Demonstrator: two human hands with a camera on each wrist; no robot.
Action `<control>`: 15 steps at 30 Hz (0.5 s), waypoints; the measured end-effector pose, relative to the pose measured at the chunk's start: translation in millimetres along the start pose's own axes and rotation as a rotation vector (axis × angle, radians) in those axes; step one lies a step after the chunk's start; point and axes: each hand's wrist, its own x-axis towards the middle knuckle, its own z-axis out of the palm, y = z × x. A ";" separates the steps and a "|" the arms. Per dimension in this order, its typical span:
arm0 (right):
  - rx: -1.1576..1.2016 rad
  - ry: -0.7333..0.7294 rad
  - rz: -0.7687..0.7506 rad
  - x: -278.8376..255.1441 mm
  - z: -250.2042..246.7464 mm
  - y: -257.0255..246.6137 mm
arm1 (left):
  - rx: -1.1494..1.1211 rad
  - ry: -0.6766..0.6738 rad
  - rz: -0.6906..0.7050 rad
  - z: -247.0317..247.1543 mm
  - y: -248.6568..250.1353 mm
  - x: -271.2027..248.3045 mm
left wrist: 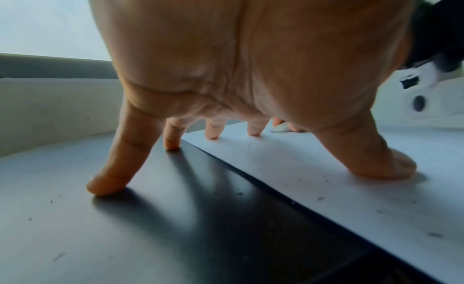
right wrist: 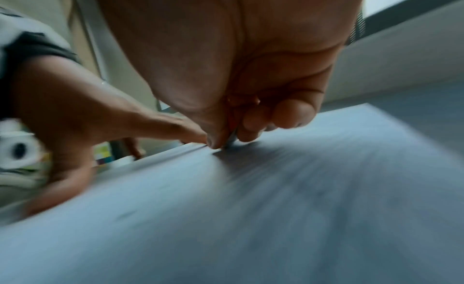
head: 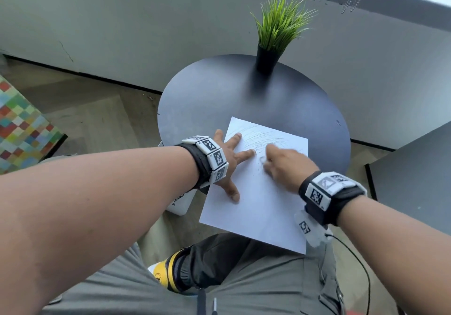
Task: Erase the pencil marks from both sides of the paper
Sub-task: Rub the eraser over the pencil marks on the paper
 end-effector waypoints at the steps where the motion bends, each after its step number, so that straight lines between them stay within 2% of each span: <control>1: 0.006 0.026 0.041 3.4 -3.4 5.8 | -0.003 -0.002 -0.001 0.6 0.0 0.6; 3: 0.012 0.034 -0.006 -1.0 0.0 -1.5 | -0.011 -0.005 0.002 1.7 -0.6 1.4; 6: 0.040 -0.047 -0.222 -23.4 19.0 -31.1 | -0.024 -0.010 0.006 2.0 -1.9 1.6; 7: 0.042 -0.059 -0.250 -26.1 20.8 -32.8 | -0.023 -0.010 0.007 1.6 -1.8 1.3; 9: 0.024 -0.035 -0.172 -13.4 13.3 -20.4 | -0.010 -0.006 0.007 0.6 -0.7 0.7; 12: 0.051 0.043 0.075 5.4 -5.3 2.9 | -0.007 -0.003 0.003 0.4 0.7 0.3; 13: 0.045 0.051 0.075 4.8 -4.2 1.4 | -0.011 -0.004 0.003 0.5 0.5 0.0; 15: 0.021 -0.005 -0.057 -8.1 3.6 -19.5 | -0.018 -0.007 0.006 0.4 -0.9 0.2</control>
